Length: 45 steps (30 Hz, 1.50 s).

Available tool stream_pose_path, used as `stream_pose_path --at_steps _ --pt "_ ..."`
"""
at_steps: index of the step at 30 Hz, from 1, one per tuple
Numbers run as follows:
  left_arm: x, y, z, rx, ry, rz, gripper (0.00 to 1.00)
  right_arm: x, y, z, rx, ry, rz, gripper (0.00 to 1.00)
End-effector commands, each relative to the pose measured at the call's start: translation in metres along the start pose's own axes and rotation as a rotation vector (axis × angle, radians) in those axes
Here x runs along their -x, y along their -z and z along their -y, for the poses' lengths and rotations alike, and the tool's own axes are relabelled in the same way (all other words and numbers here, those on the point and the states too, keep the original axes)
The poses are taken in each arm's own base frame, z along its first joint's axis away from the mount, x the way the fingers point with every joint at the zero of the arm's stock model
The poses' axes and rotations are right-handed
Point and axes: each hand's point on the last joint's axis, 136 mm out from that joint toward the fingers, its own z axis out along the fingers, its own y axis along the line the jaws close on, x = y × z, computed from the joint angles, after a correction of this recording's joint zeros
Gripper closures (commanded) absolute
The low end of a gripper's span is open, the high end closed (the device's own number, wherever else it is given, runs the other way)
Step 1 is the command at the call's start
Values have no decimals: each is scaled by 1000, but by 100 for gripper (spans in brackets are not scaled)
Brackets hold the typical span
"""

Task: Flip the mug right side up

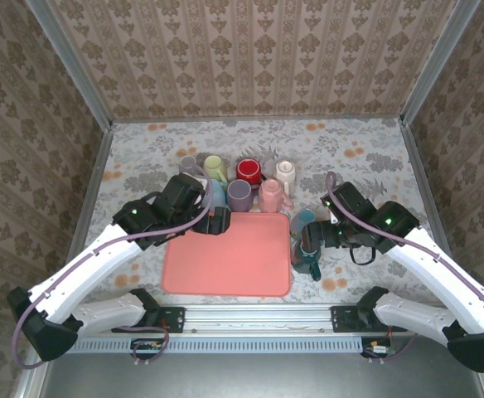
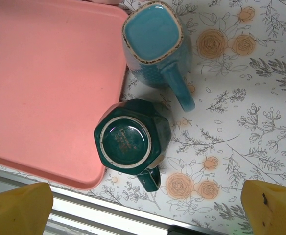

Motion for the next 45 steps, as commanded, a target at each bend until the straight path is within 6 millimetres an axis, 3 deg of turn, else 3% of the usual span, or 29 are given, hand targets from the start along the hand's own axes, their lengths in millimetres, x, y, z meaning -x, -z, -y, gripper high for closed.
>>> stream_pose_path --at_steps 1,8,14,16,20,26,30,36,45 --pt "23 22 25 -101 101 66 0 -4 4 -1 18 -38 -3 0" --pt "18 14 15 -12 156 -4 0 -9 -13 2 -44 -24 -88 0" --pt "19 24 28 -101 219 3 0 -13 -18 7 -100 10 -149 0" --pt "23 37 30 -103 328 -11 0 -15 -22 7 -95 6 -158 0" --pt "36 70 51 -157 446 -55 0 -22 -37 5 -93 -26 -194 0" --pt "80 137 85 -381 552 70 0 -27 -56 -2 -71 -103 -225 0" --pt "103 174 100 -507 573 177 0 -23 -56 1 -109 -131 -220 0" --pt "119 194 107 -584 523 291 0 -19 -51 4 -132 -150 -222 0" --pt "126 222 82 -546 462 452 0 -14 -61 7 -174 -121 -260 0"
